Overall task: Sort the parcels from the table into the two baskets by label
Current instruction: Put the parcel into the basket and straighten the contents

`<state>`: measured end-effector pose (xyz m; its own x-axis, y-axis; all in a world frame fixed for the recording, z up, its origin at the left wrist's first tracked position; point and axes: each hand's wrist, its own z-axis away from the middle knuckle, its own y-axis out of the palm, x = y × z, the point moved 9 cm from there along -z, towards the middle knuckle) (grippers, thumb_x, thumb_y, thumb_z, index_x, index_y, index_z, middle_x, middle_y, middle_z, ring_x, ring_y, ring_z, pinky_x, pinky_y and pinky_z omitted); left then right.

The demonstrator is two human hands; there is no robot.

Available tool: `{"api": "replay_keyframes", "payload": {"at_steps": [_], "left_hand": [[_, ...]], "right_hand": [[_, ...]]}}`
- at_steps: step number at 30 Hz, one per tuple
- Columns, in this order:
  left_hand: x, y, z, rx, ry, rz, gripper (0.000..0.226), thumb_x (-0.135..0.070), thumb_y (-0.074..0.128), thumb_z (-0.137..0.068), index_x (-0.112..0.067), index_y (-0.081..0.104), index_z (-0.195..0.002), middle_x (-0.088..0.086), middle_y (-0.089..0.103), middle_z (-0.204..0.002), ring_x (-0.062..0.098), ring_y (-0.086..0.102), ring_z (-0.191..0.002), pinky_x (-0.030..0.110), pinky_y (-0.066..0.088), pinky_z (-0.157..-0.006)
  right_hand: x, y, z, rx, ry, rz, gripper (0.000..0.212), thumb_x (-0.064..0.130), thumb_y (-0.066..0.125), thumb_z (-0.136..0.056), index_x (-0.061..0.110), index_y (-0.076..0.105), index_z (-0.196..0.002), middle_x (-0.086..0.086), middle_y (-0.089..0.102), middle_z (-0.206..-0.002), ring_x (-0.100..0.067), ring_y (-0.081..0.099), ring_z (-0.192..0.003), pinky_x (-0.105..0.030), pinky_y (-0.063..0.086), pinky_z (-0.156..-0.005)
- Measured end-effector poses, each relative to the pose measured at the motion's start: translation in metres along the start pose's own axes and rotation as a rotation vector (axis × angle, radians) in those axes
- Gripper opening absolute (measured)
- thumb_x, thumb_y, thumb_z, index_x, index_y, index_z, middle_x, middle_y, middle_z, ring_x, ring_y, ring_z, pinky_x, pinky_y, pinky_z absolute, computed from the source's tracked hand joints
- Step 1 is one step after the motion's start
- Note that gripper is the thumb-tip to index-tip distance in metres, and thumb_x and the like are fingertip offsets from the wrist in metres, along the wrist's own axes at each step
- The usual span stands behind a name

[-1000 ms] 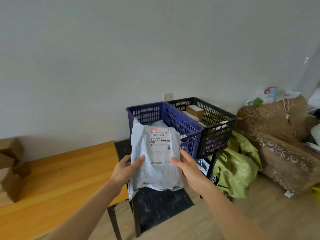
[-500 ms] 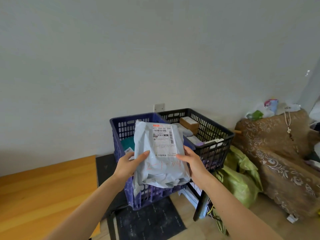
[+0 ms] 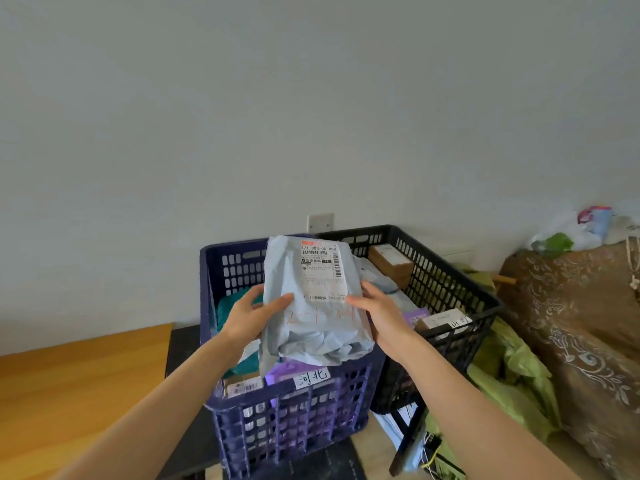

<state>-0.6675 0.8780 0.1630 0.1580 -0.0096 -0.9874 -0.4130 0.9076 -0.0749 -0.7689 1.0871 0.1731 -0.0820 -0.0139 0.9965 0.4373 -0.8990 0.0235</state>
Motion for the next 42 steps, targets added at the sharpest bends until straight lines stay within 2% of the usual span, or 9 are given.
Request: {"api": "replay_keyframes", "payload": {"at_steps": [7,11,15,17,19,21,26,33,42], "left_hand": [[0.002,0.001,-0.049,-0.087,-0.082,-0.005,0.065,-0.026,0.078,-0.079,-0.032,0.044,-0.133,0.007,0.068,-0.107,0.028,0.069,-0.093,0.047,0.058,-0.08],[0.008,0.002,-0.071,-0.147,-0.114,0.004,0.086,-0.015,0.078,-0.079,-0.041,0.029,-0.144,0.003,0.063,-0.117,0.027,0.066,-0.098,0.046,0.057,-0.079],[0.021,0.0,-0.087,-0.193,-0.151,-0.007,0.1,-0.009,0.076,-0.08,-0.053,0.015,-0.146,-0.001,0.059,-0.123,0.028,0.066,-0.099,0.048,0.058,-0.079],[0.029,-0.004,-0.094,-0.223,-0.177,-0.024,0.1,-0.01,0.075,-0.08,-0.054,0.014,-0.146,0.0,0.058,-0.126,0.028,0.067,-0.097,0.049,0.057,-0.081],[0.039,-0.007,-0.104,-0.239,-0.198,-0.034,0.097,-0.012,0.075,-0.081,-0.052,0.017,-0.147,0.0,0.057,-0.127,0.027,0.066,-0.097,0.051,0.056,-0.083],[0.049,-0.008,-0.115,-0.244,-0.216,-0.033,0.092,-0.012,0.074,-0.082,-0.046,0.019,-0.149,0.001,0.057,-0.125,0.026,0.064,-0.097,0.048,0.057,-0.08],[0.077,0.002,-0.15,-0.186,-0.281,-0.009,0.084,-0.01,0.07,-0.085,-0.04,0.024,-0.148,0.003,0.06,-0.119,0.027,0.066,-0.097,0.044,0.059,-0.075],[0.109,0.005,-0.196,-0.127,-0.371,0.016,0.08,-0.012,0.07,-0.085,-0.036,0.025,-0.147,0.002,0.06,-0.113,0.026,0.066,-0.094,0.041,0.058,-0.073],[0.136,-0.001,-0.241,-0.078,-0.371,-0.033,0.079,-0.011,0.071,-0.082,-0.031,0.029,-0.146,0.003,0.056,-0.12,0.027,0.061,-0.105,0.048,0.054,-0.09]], "right_hand": [[0.004,0.002,-0.08,0.116,-0.014,0.115,0.056,0.012,0.058,-0.095,0.023,0.036,-0.145,0.0,0.06,-0.124,-0.014,0.063,-0.103,-0.031,0.052,-0.085],[0.004,0.008,-0.113,0.226,-0.033,0.187,0.069,0.007,0.053,-0.097,0.03,0.018,-0.152,0.002,0.056,-0.124,-0.006,0.061,-0.095,-0.013,0.049,-0.063],[-0.01,0.026,-0.133,0.35,-0.046,0.295,0.074,0.011,0.054,-0.097,0.036,0.012,-0.153,0.001,0.045,-0.145,-0.014,0.052,-0.122,-0.028,0.048,-0.096],[-0.017,0.036,-0.139,0.396,-0.048,0.355,0.074,0.013,0.055,-0.097,0.033,0.011,-0.153,0.011,0.041,-0.14,-0.008,0.045,-0.124,-0.029,0.041,-0.103],[-0.028,0.043,-0.148,0.401,-0.042,0.399,0.073,0.015,0.056,-0.096,0.031,0.013,-0.153,0.007,0.042,-0.142,-0.012,0.044,-0.127,-0.035,0.04,-0.108],[-0.039,0.048,-0.162,0.397,-0.029,0.442,0.072,0.018,0.057,-0.096,0.032,0.016,-0.153,0.002,0.043,-0.146,-0.016,0.046,-0.128,-0.038,0.041,-0.108],[-0.065,0.057,-0.196,0.399,0.017,0.544,0.071,0.022,0.06,-0.094,0.028,0.022,-0.152,0.002,0.045,-0.144,-0.008,0.048,-0.111,-0.022,0.043,-0.09],[-0.101,0.069,-0.239,0.344,0.128,0.692,0.073,0.03,0.061,-0.092,0.028,0.021,-0.153,-0.001,0.042,-0.147,-0.02,0.047,-0.127,-0.031,0.042,-0.102],[-0.129,0.078,-0.277,0.235,0.196,0.833,0.067,0.034,0.058,-0.094,0.039,0.022,-0.15,-0.012,0.026,-0.148,-0.031,0.042,-0.129,-0.041,0.037,-0.109]]}}
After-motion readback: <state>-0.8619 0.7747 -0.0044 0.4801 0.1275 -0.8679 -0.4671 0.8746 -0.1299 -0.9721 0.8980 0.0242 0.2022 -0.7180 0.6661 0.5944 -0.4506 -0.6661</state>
